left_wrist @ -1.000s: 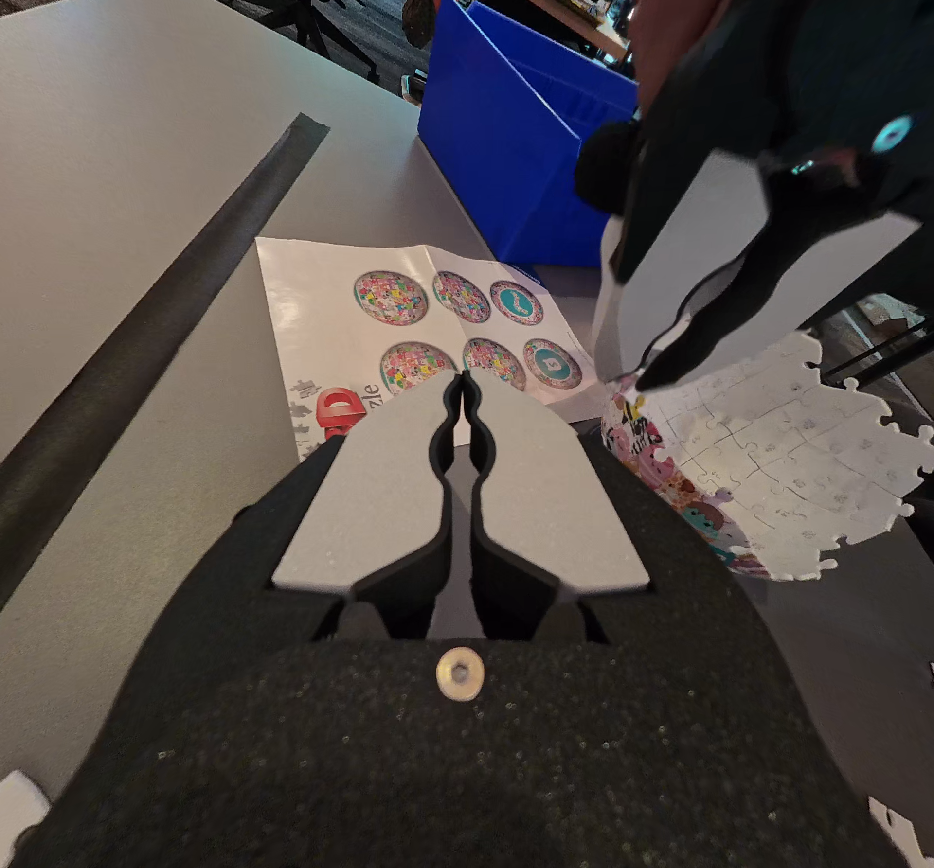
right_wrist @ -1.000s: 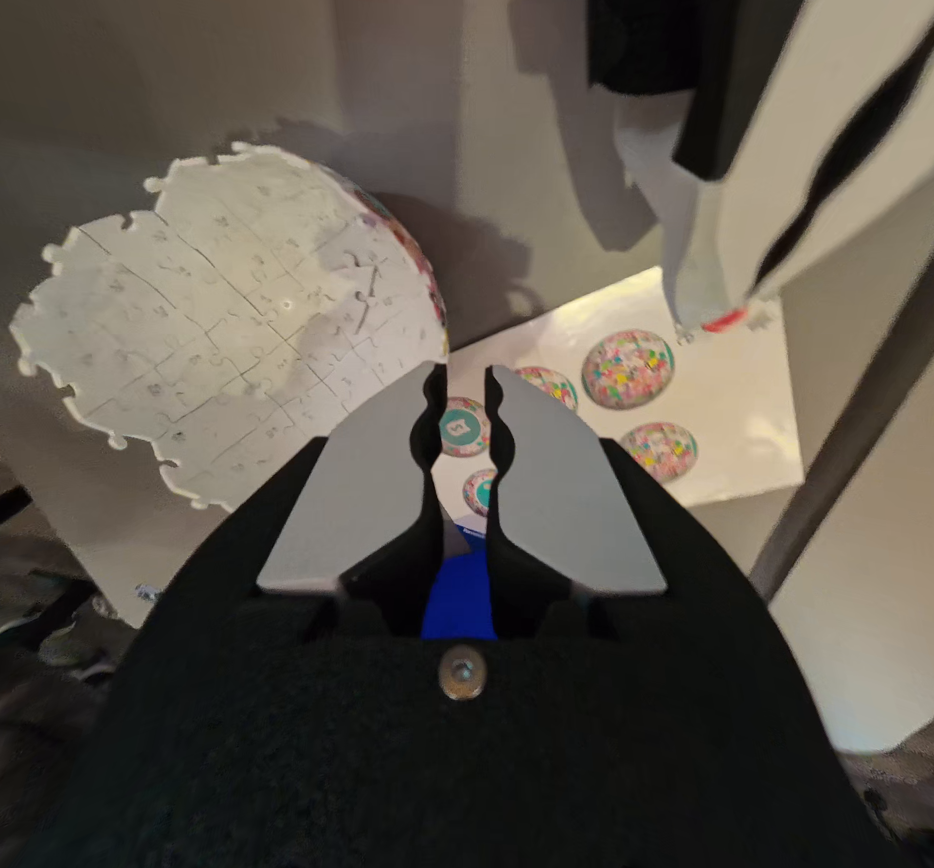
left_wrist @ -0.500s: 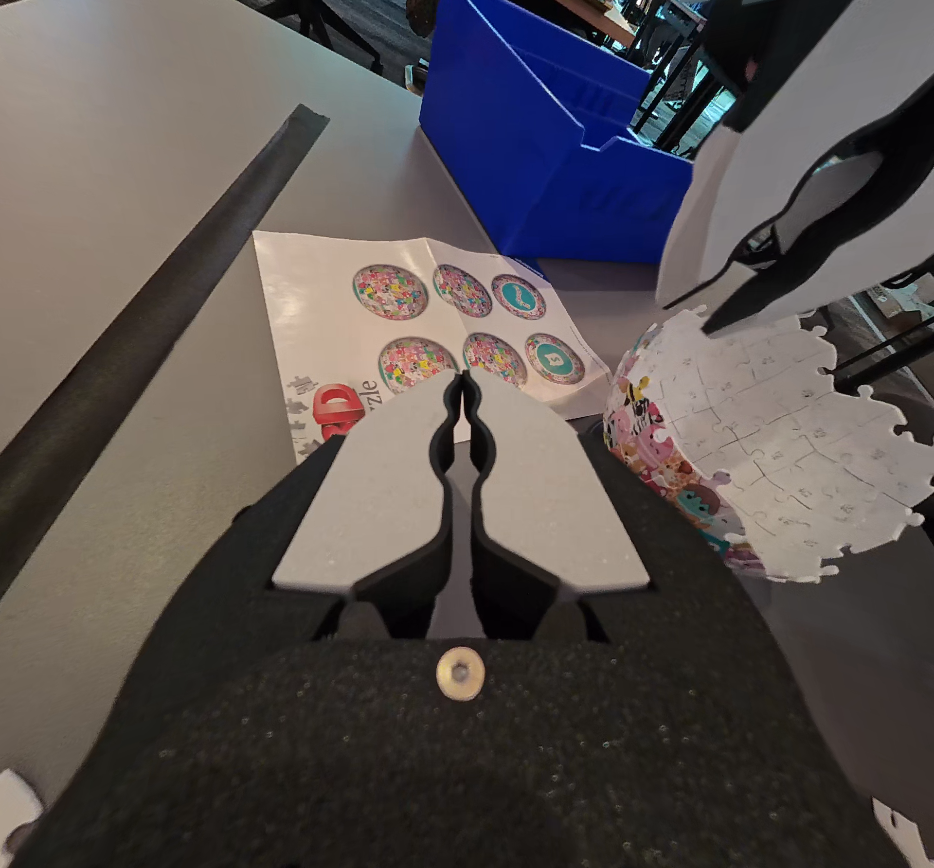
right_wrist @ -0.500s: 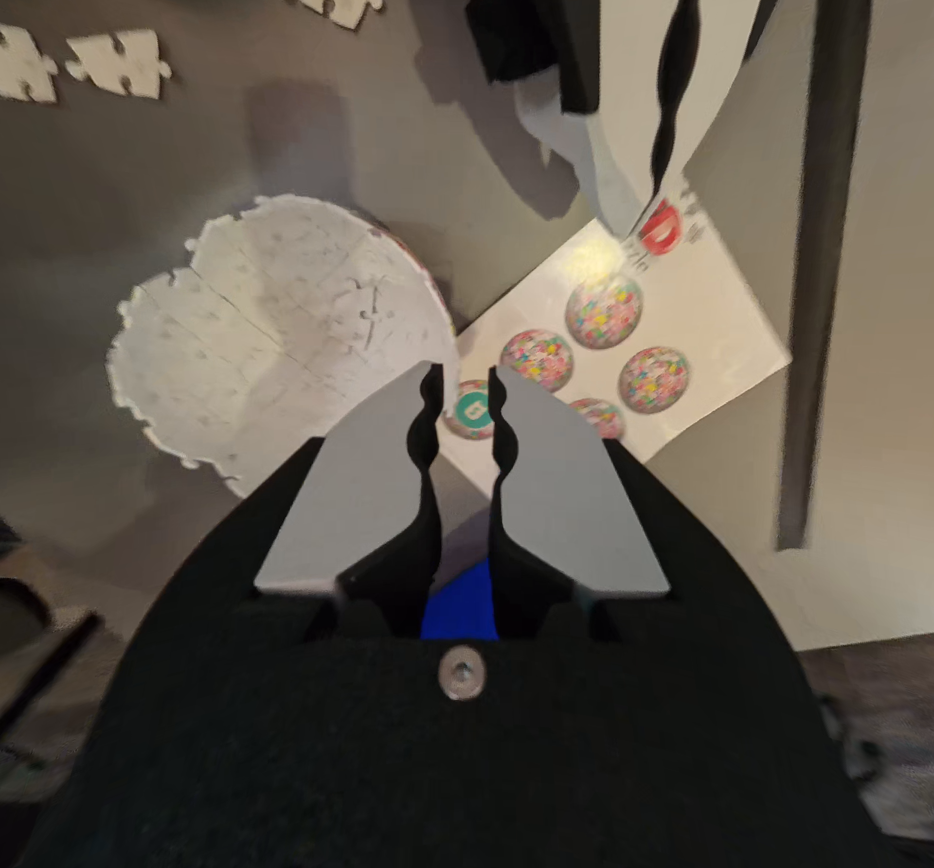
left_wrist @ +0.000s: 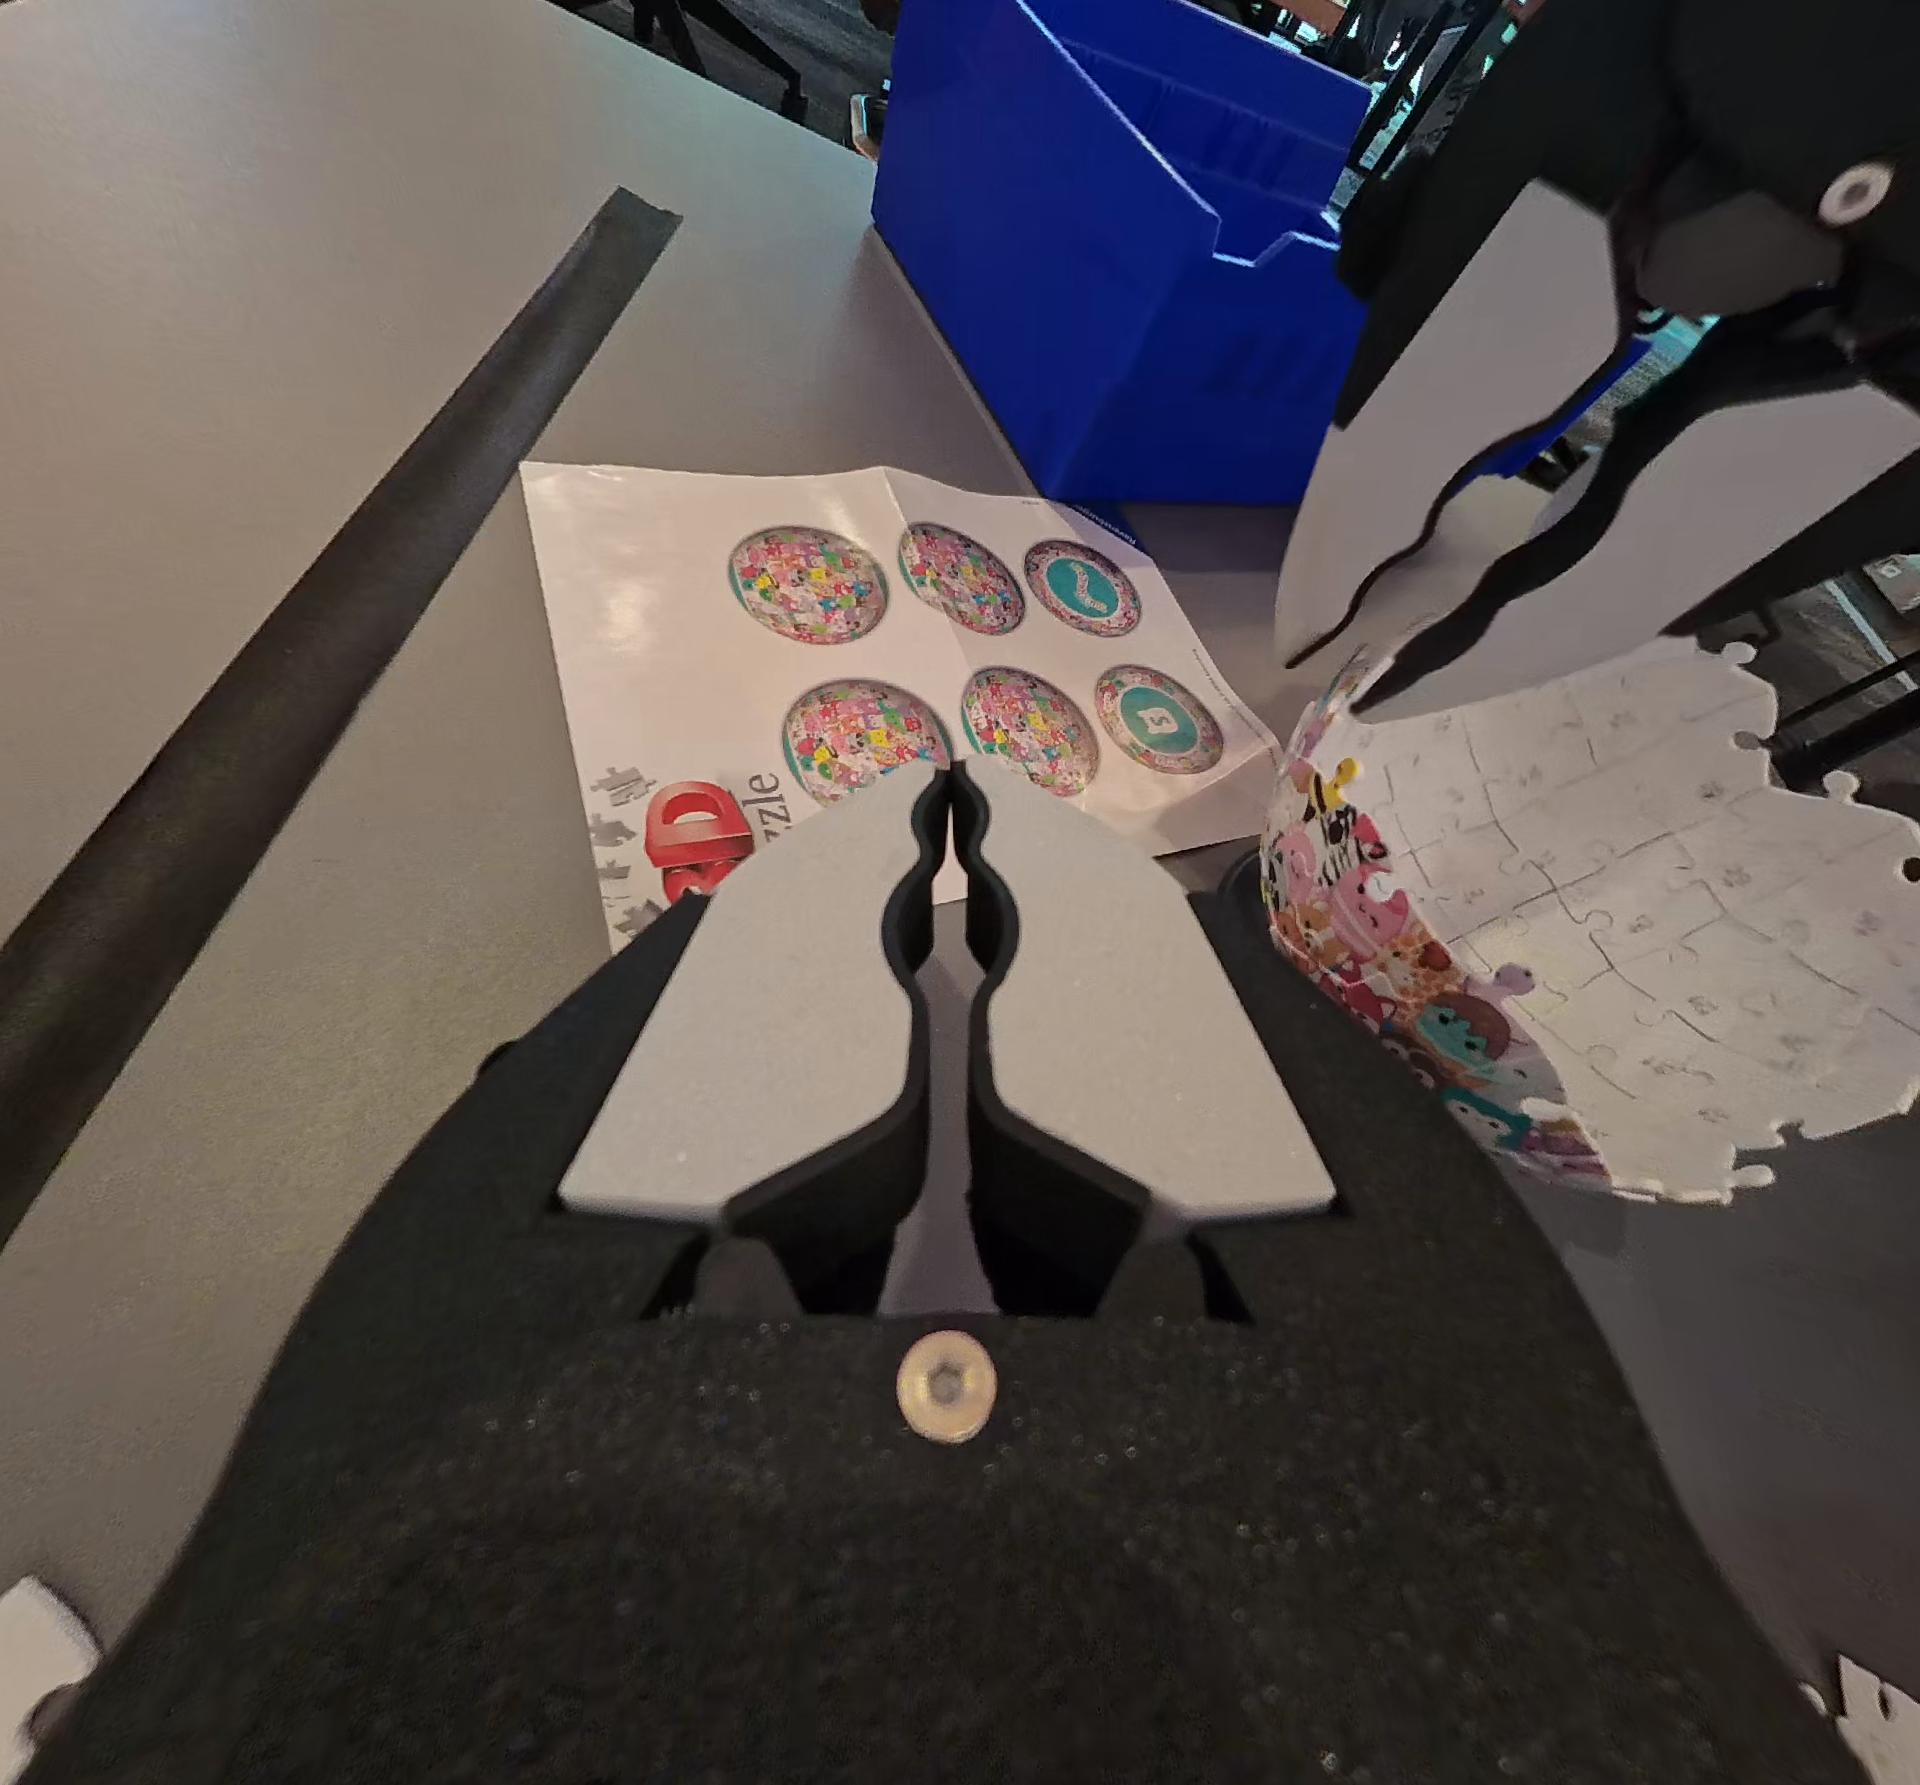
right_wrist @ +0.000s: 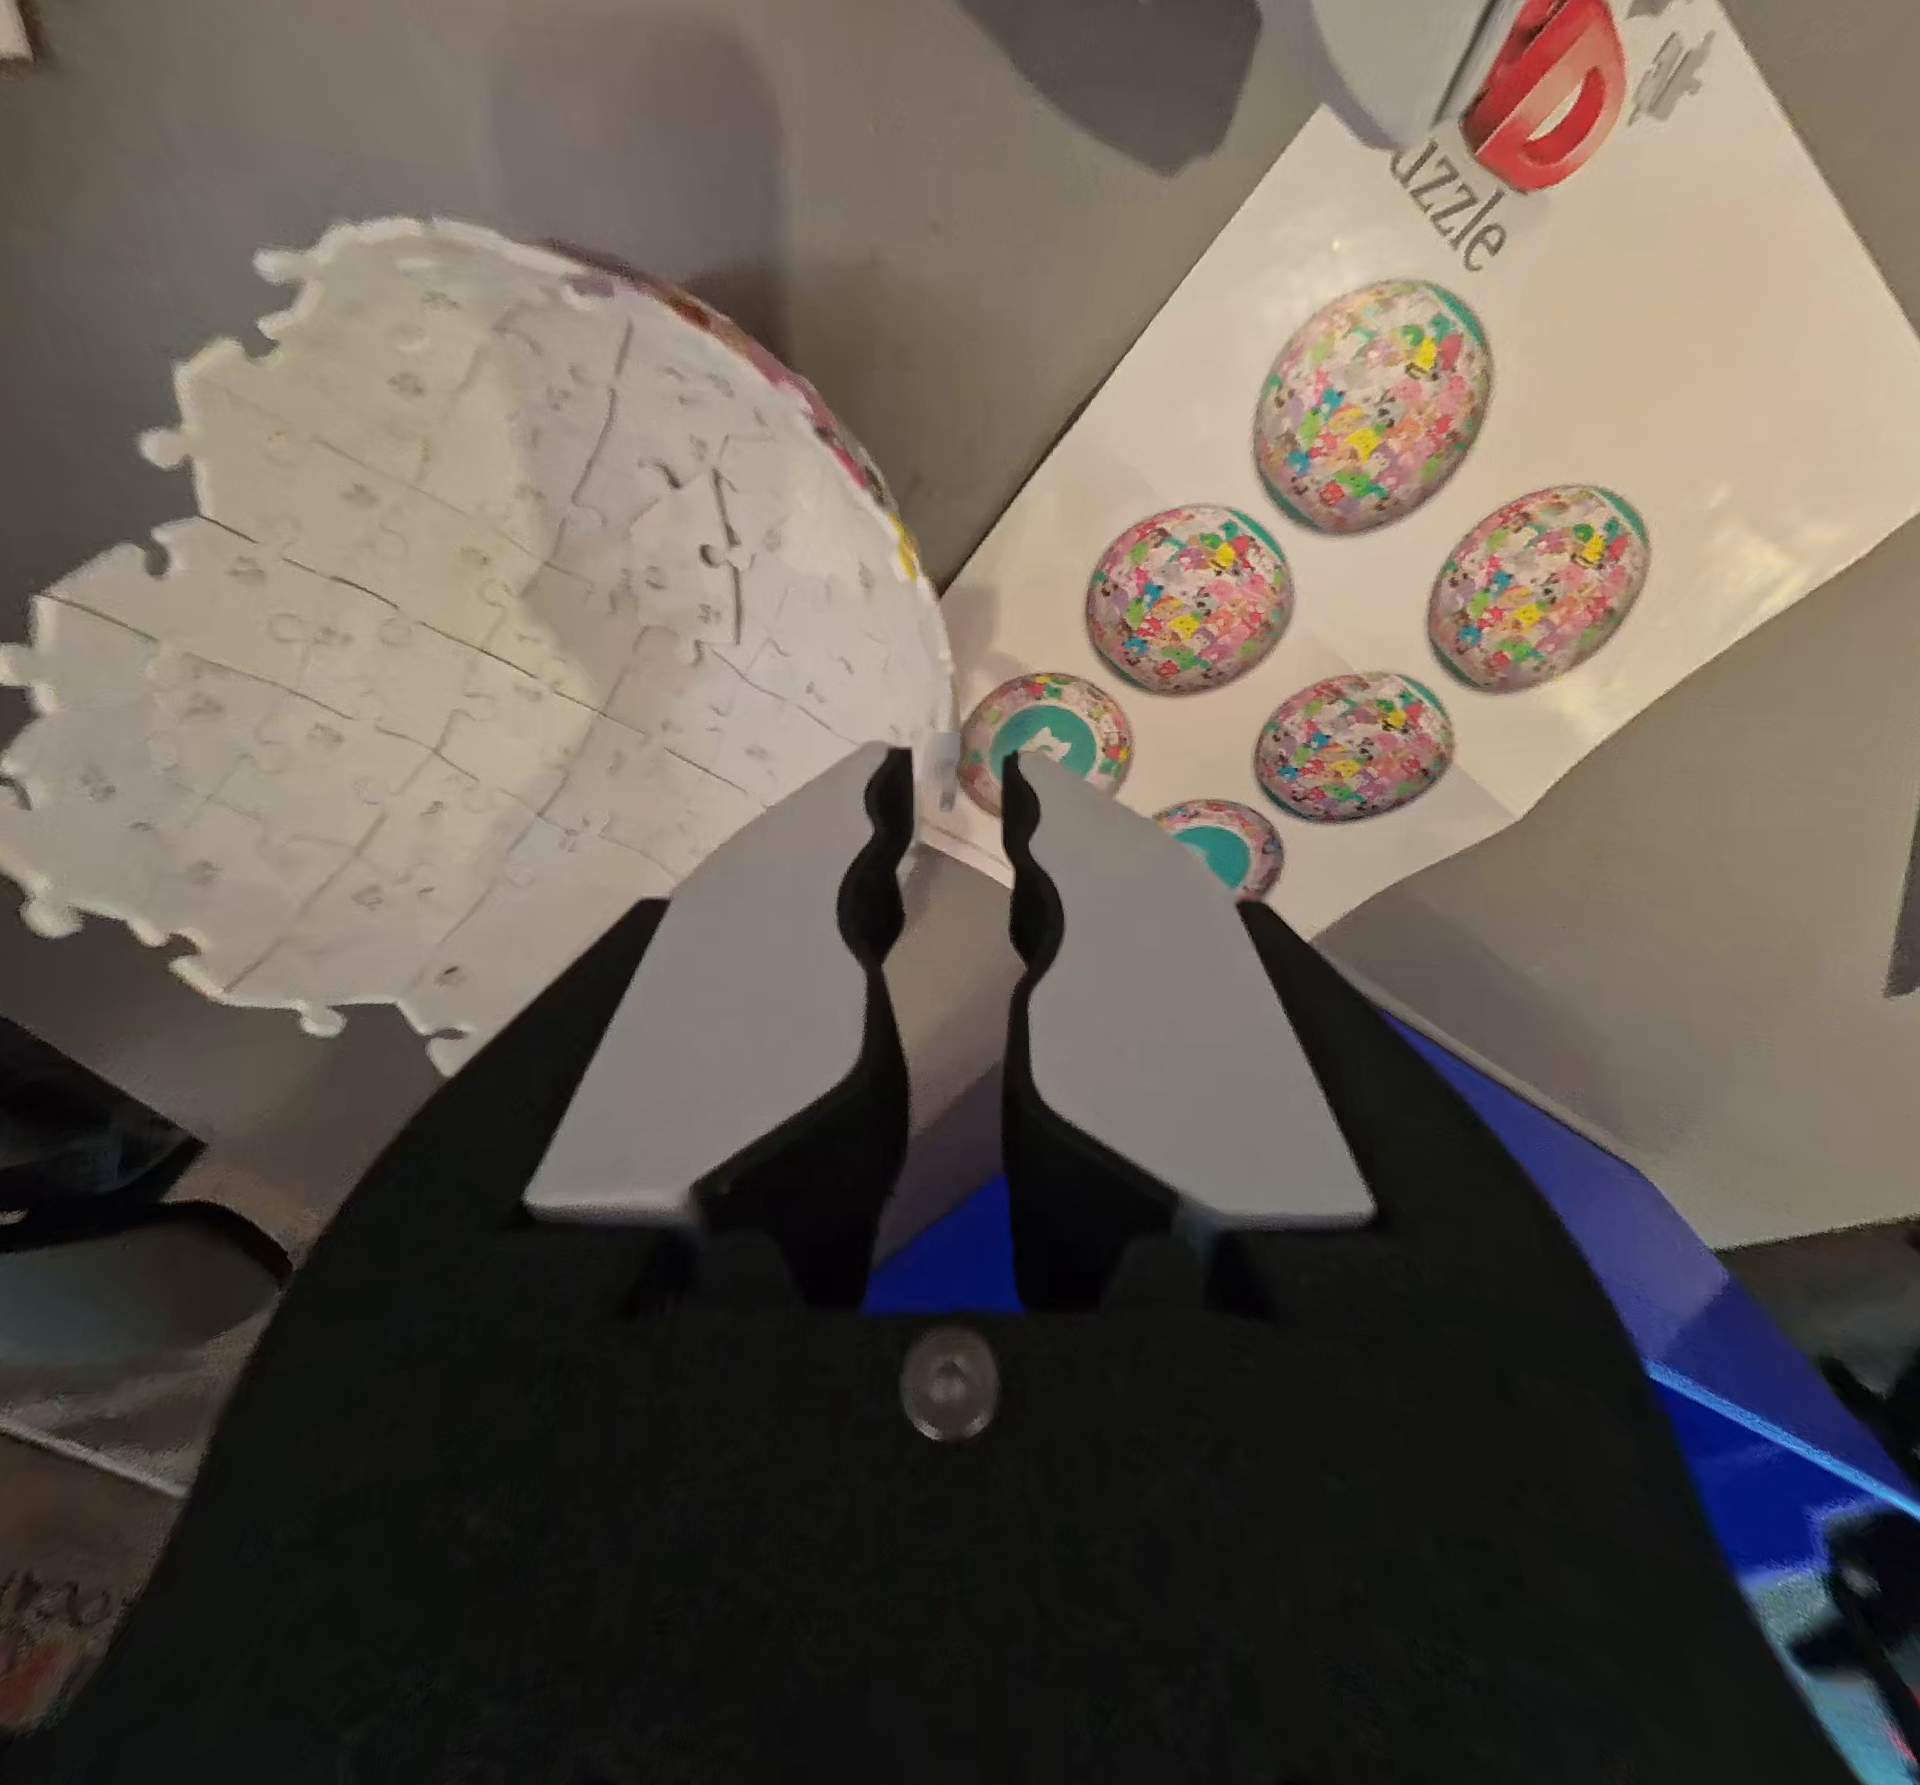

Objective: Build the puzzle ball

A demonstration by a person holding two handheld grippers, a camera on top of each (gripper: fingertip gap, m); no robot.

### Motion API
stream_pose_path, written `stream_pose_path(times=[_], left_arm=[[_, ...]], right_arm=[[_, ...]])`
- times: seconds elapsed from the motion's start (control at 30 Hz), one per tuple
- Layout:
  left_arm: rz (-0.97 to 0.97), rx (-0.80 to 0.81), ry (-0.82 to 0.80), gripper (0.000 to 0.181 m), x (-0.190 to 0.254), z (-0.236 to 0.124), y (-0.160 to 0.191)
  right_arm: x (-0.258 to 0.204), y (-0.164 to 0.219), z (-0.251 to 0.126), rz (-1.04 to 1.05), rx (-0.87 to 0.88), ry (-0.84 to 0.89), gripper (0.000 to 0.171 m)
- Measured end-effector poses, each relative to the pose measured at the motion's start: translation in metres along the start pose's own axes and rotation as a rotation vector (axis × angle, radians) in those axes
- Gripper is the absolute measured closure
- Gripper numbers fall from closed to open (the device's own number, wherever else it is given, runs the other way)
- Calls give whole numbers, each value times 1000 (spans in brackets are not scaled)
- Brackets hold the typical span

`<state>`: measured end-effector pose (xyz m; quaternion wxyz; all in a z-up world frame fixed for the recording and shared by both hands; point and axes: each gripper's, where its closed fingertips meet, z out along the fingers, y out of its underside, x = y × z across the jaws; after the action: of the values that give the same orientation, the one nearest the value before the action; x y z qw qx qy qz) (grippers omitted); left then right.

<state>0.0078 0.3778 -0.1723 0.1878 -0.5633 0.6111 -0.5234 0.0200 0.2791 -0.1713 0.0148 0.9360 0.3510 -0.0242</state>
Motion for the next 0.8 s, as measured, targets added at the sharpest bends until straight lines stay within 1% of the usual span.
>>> stream_pose_path(times=[0.07,0.13,0.2,0.37,0.6,0.8], left_arm=[[-2,1,1,181,0,0,0],[-4,-1,1,181,0,0,0],[-3,-2,1,181,0,0,0],[0,-5,2,181,0,1,0],[11,-20,25,181,7,5,2],[80,-108,53,181,18,25,9]], right_arm=[[2,3,3,-38,-52,26,157],[1,3,5,-53,-67,30,161],[-1,2,5,-54,-74,22,168],[-2,1,5,-59,-81,36,169],[-5,2,4,-5,-100,-12,168],[-5,0,4,25,-88,-33,167]])
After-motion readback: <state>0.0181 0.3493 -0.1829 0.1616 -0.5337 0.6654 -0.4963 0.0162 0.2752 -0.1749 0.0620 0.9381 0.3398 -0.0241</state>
